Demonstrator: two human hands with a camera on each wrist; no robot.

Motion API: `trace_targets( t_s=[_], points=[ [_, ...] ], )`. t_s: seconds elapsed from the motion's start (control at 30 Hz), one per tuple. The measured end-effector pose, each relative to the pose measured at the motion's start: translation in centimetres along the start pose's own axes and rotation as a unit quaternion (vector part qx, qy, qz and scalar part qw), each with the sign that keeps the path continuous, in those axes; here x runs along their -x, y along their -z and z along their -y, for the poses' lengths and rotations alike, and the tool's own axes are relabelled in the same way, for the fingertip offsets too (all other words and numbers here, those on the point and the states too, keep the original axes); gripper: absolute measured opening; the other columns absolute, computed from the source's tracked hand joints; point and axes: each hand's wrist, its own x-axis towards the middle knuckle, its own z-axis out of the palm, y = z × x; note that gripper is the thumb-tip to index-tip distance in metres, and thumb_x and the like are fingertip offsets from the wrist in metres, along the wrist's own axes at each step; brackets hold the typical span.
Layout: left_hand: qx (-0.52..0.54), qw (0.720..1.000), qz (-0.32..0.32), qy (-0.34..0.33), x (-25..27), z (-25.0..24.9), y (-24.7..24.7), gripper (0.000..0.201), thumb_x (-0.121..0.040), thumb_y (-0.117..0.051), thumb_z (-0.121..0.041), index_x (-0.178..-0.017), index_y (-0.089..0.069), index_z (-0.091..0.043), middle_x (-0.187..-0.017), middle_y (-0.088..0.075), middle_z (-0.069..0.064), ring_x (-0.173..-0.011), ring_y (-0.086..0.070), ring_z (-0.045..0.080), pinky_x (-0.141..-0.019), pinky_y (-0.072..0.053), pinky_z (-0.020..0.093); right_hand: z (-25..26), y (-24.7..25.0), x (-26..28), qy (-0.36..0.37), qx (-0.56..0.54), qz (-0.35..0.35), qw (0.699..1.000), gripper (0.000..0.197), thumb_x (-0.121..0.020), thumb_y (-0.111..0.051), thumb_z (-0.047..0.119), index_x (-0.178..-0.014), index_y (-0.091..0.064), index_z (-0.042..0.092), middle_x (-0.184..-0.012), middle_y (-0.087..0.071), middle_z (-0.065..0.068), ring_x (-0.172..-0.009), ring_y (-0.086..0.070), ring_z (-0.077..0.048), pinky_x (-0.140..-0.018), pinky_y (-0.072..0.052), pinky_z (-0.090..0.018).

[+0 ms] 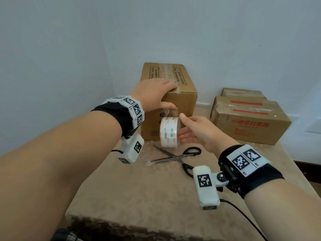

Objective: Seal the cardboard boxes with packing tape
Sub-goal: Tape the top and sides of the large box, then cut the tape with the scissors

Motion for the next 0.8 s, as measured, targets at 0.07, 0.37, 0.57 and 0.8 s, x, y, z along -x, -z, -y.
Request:
trace_targets(
  t_s=[0.07, 0.37, 0.57, 0.8],
  points=[
    [-0.009, 1.0, 0.002, 0.0, -0.1, -0.1, 0.0, 0.058, -0.085, -0.049, -0.063, -0.125, -0.048, -0.022, -0.115, -0.06, -0.002, -0.097, -0.057, 0.019, -0.07, -0.044, 0.031, -0.4, 0.8, 0.0, 0.004, 0.026, -0.029, 0.999, 0.028, -0.097, -0.051, 0.038, -0.106, -0.055, 0.012, -0.082, -0.071, -0.011, -0.073, -0.07, -0.02, -0.067, -0.059, -0.028],
    [-0.034, 0.994, 0.012, 0.108, 1.3, -2.0, 2.1, 0.044, -0.1, -0.032, -0.045, -0.142, -0.04, -0.035, -0.143, -0.043, 0.006, -0.133, -0.032, 0.03, -0.107, -0.021, 0.044, -4.6, 1.6, 0.3, 0.032, 0.533, 0.078, 0.842, 0.039, -0.083, -0.069, 0.023, -0.12, -0.059, 0.021, -0.117, -0.055, 0.002, -0.104, -0.055, -0.018, -0.088, -0.043, -0.025],
    [0.06, 0.974, -0.053, 0.211, 5.6, -4.4, 1.5, 0.046, -0.098, -0.043, -0.034, -0.144, -0.037, -0.026, -0.141, -0.035, 0.01, -0.13, -0.029, 0.031, -0.106, -0.03, 0.044, -5.1, 2.0, 1.3, 0.091, 0.587, 0.051, 0.803, 0.051, -0.087, -0.065, 0.037, -0.133, -0.052, 0.019, -0.131, -0.049, -0.005, -0.118, -0.049, -0.023, -0.092, -0.038, -0.027],
    [0.155, 0.959, 0.027, 0.237, 8.3, -6.5, -0.7, 0.078, -0.083, -0.044, -0.071, -0.148, -0.027, -0.031, -0.158, 0.021, -0.001, -0.146, 0.011, 0.028, -0.118, -0.008, 0.052, -4.6, 1.1, 2.2, 0.04, 0.613, 0.14, 0.777, 0.077, -0.083, -0.072, 0.039, -0.147, -0.033, 0.023, -0.144, -0.038, -0.005, -0.129, -0.041, -0.025, -0.104, -0.034, -0.032]
  ],
)
